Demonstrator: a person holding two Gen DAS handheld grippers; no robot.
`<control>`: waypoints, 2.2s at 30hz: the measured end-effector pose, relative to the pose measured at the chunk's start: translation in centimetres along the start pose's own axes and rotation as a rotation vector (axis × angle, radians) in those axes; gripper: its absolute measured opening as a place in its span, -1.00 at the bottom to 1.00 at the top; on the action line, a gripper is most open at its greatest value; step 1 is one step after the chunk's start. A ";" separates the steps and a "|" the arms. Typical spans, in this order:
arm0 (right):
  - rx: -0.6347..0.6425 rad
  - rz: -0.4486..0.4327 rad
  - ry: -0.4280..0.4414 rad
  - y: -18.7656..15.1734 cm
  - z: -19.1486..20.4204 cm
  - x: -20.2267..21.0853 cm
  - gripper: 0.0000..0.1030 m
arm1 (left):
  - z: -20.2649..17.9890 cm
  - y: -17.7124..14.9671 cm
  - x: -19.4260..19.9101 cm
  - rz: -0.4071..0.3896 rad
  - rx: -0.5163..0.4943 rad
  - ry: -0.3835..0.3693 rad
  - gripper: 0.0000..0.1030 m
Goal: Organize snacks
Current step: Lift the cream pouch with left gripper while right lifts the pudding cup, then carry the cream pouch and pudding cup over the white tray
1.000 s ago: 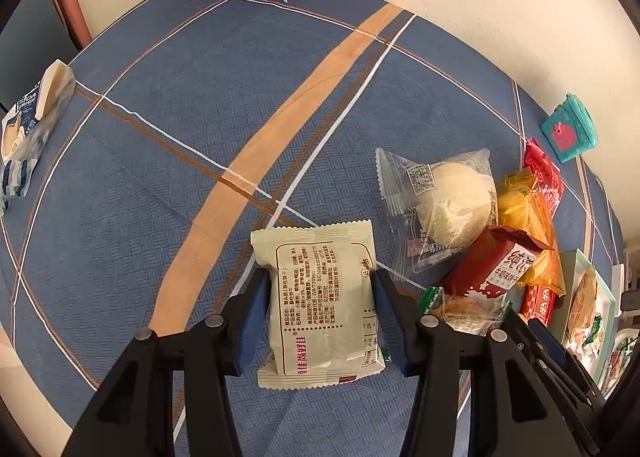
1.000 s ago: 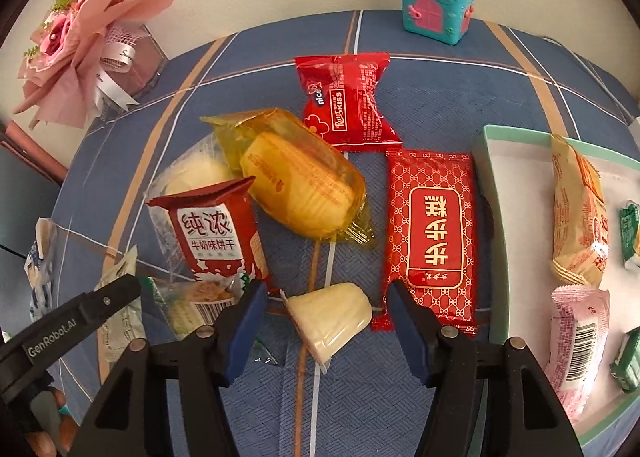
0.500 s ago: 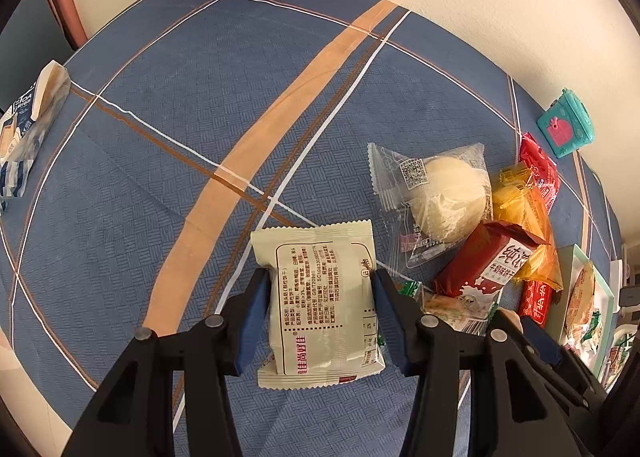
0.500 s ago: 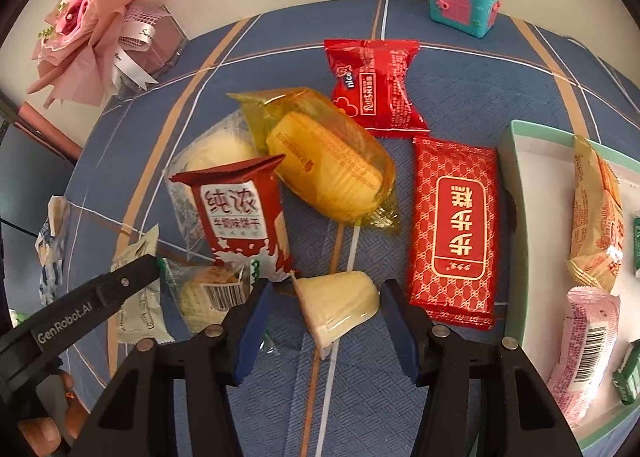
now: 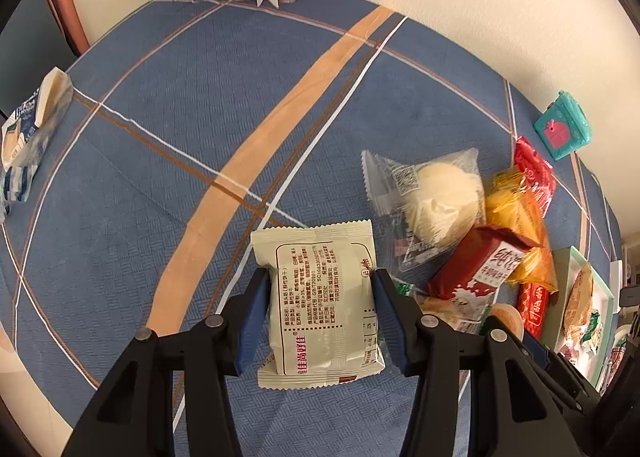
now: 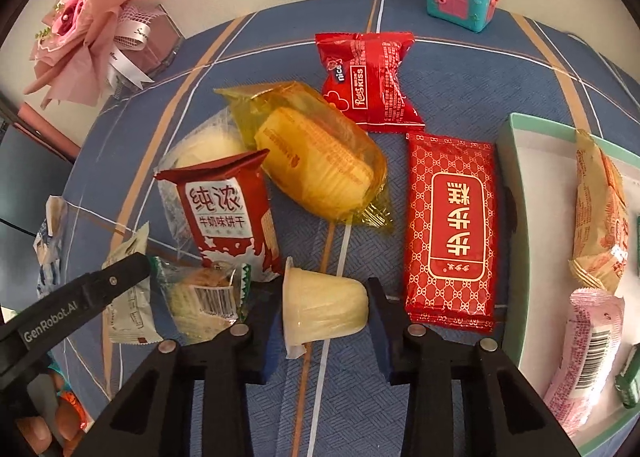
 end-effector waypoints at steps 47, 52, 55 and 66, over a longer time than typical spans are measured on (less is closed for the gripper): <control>-0.660 -0.202 -0.094 -6.9 -29.1 14.9 -0.22 | -32.9 -15.7 3.4 -0.088 -0.762 -0.068 0.04; -0.675 -0.167 -0.076 -7.1 -30.4 12.9 -0.22 | -34.3 -16.6 1.2 -0.065 -0.798 -0.044 0.04; -0.687 -0.135 -0.082 -7.4 -30.9 11.7 -0.22 | -34.7 -16.9 0.0 -0.046 -0.807 -0.029 0.04; -0.716 -0.074 -0.057 -8.0 -31.8 9.1 -0.22 | -34.5 -17.0 -2.2 -0.007 -0.786 -0.015 0.04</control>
Point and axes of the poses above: each gripper's, at about its wrist camera, not at the fingertips, and x roughly against the way its jaws point, z to its left, y to its top, the point moved 8 cm from there along -x, roughly the way its jaws point, and after that the axes turned 12 degrees about z, right-handed, at the moved point
